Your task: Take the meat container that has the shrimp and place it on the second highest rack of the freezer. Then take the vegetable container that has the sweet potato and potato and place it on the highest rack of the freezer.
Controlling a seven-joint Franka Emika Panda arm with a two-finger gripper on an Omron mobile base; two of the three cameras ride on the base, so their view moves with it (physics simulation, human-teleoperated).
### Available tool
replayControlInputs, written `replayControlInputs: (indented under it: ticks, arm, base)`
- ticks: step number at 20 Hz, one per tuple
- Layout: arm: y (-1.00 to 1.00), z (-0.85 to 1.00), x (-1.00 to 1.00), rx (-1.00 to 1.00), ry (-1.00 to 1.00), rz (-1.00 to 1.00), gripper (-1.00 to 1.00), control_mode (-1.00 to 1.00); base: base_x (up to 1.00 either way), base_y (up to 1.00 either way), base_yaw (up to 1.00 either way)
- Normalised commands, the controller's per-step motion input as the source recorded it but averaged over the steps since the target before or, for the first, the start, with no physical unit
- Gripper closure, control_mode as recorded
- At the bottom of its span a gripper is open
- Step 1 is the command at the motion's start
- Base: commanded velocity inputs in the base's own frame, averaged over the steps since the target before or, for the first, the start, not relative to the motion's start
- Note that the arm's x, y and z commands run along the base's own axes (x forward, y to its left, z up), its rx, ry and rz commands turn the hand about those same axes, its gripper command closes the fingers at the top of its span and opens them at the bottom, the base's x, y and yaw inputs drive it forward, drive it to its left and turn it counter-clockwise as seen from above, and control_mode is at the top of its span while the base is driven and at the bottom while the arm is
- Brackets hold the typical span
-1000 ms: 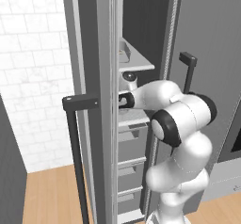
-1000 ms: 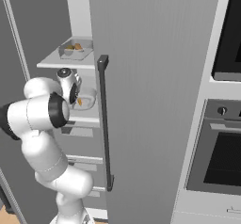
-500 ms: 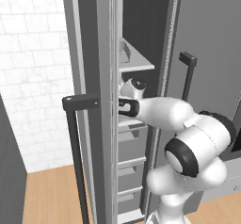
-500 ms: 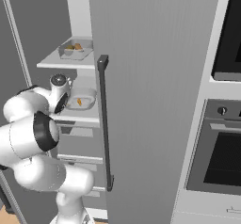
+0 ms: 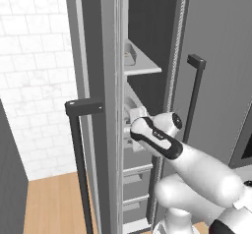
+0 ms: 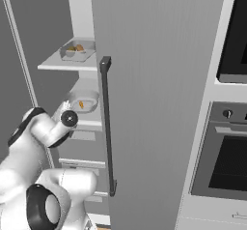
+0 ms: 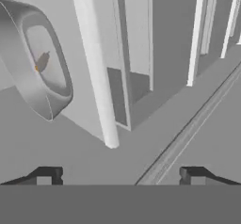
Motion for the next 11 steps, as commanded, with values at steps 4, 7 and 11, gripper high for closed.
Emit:
replayControlInputs:
  ticks: [4, 7, 11]
  arm:
    - [-0.17, 1.00, -1.00, -0.31, -0.12, 0.52, -1.00, -1.00]
    - [-0.26, 1.00, -0.93, -0.19, -0.01, 0.50, -1.00, -1.00]
    - [-0.54, 0.86, -0.76, -0.30, 0.02, 0.51, -1.00, -1.00]
  base:
    - [0.00, 0.00, 0.00]
    - [0.00, 0.00, 0.00]
    - [0.00, 0.00, 0.00]
